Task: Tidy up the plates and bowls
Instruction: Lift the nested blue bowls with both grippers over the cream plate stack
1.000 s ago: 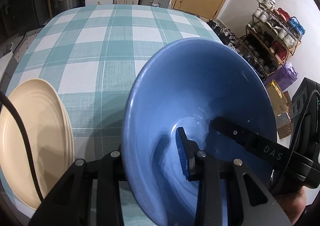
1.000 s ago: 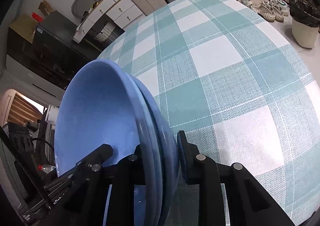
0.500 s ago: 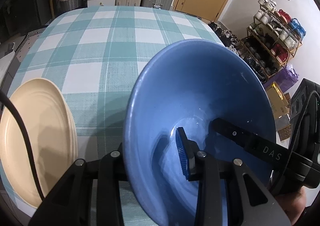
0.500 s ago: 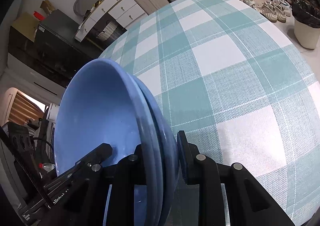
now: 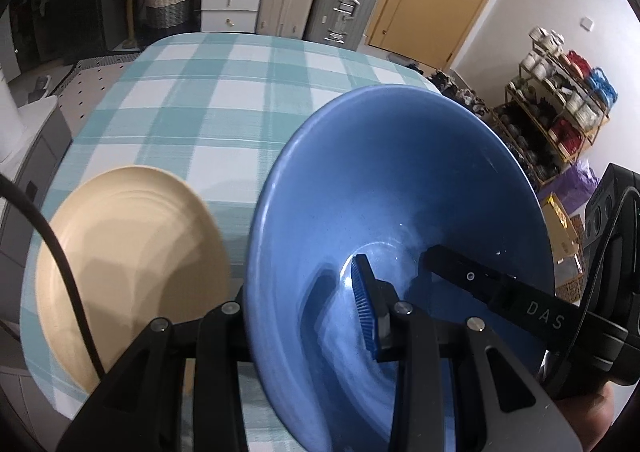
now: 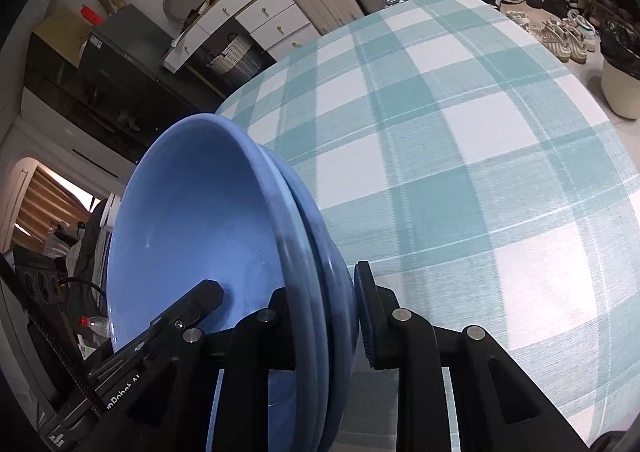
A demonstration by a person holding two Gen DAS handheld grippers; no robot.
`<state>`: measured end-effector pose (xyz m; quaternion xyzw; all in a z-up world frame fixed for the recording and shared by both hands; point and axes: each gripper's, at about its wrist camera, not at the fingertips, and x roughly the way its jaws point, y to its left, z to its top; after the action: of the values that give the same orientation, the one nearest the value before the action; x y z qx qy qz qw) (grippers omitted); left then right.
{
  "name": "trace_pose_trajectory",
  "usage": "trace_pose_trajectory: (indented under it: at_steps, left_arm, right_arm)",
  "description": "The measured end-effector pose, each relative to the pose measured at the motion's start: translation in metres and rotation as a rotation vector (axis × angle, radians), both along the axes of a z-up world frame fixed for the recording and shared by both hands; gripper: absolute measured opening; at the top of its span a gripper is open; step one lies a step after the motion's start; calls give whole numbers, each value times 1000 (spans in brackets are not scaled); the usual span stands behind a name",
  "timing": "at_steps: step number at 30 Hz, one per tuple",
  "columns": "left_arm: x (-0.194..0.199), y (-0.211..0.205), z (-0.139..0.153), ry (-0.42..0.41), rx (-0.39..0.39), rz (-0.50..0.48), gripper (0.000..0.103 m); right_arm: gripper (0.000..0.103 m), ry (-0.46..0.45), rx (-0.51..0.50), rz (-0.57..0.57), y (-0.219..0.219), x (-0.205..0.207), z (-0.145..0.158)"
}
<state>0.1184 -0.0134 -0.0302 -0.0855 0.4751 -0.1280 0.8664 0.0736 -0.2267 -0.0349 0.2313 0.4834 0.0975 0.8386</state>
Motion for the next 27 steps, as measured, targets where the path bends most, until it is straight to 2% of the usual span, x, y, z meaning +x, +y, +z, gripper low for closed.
trace_pose_trajectory:
  at_steps: [14, 20, 27]
  left_arm:
    - [-14, 92, 28, -50, 29, 151, 34]
    - [-18, 134, 25, -37, 30, 219, 34]
    - [-15, 166, 4, 7, 29, 263, 34]
  right_arm:
    - [22, -19, 18, 145, 102, 11, 30]
    - [22, 2, 25, 202, 150, 16, 25]
    - [21, 45, -14, 248, 190, 24, 8]
